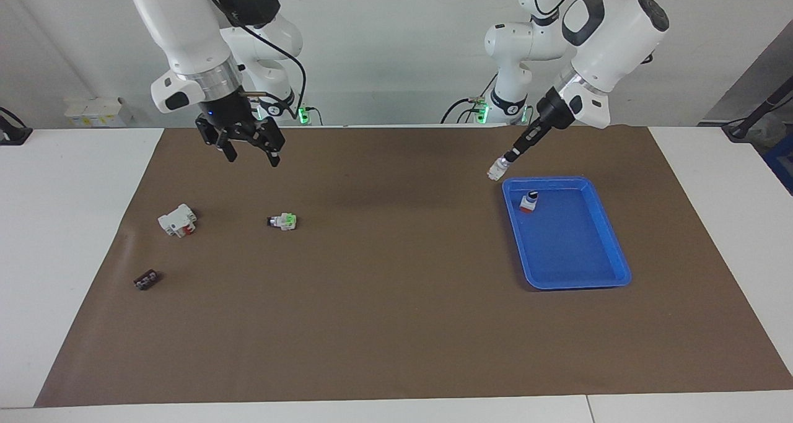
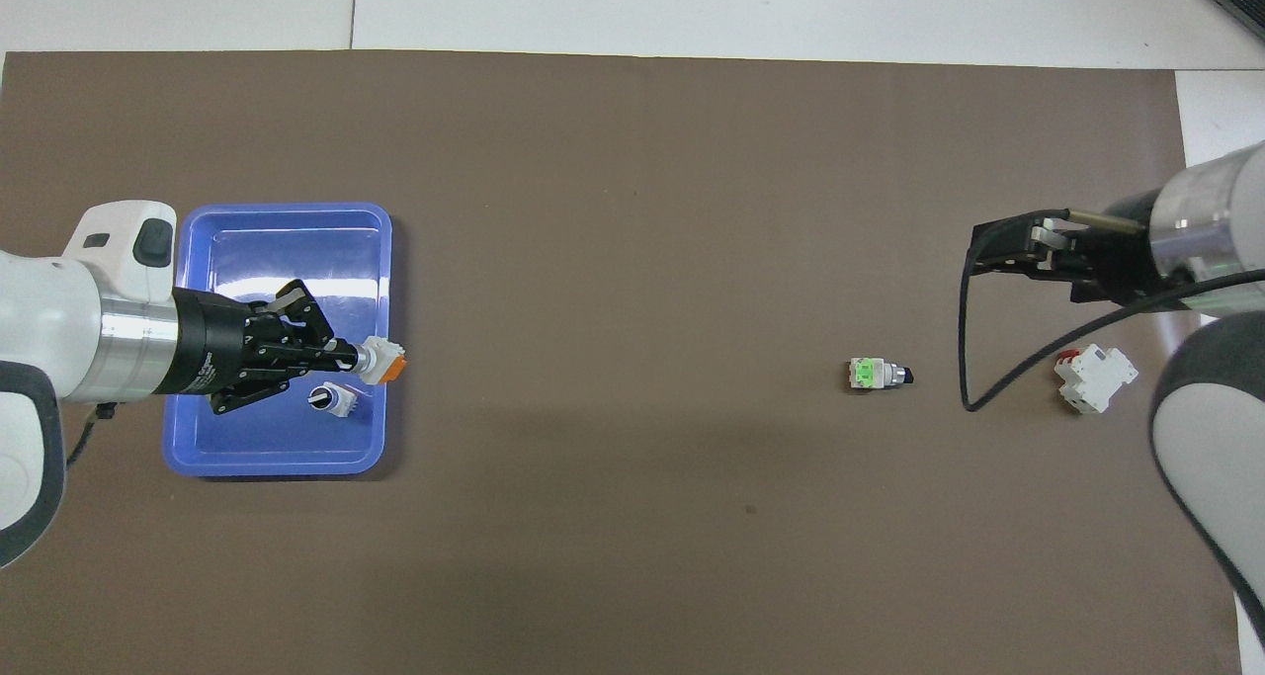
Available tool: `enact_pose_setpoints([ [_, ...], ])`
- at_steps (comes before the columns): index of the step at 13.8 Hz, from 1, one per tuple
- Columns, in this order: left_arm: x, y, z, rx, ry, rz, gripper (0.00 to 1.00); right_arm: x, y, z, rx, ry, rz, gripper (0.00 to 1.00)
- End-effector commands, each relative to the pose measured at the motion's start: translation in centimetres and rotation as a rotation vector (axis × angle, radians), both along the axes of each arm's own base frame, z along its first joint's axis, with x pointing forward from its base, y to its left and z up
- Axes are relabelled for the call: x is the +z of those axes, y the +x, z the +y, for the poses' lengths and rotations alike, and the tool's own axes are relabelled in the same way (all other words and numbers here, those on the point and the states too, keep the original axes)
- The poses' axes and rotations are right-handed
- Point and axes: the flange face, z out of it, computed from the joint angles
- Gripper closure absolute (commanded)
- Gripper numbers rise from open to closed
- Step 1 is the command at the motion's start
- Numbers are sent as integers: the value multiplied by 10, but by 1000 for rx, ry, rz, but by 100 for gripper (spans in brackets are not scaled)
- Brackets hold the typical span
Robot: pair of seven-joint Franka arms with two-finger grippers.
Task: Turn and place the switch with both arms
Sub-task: 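Lower the switch into the tray while the right gripper returns to rest, then set the switch upright in the tray and open the left gripper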
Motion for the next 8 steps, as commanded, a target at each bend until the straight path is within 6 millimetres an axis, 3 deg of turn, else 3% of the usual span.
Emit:
enact_pose_setpoints([
  [1, -24, 9, 31, -130, 53, -62, 100, 24, -12, -45, 60, -55, 17, 0],
  [4, -55, 37, 44, -320, 180, -187, 100, 29, -20, -51, 59, -56, 27, 0],
  [5, -65, 47, 45, -376, 195, -235, 100, 20, -8, -50, 68, -83, 47, 0],
  [7, -82, 55, 42, -485, 211, -282, 100, 39, 13, -46, 61, -97, 53, 0],
  [8, -89, 58, 40, -575, 215, -303, 100, 38, 14, -44, 55, -91, 52, 0],
])
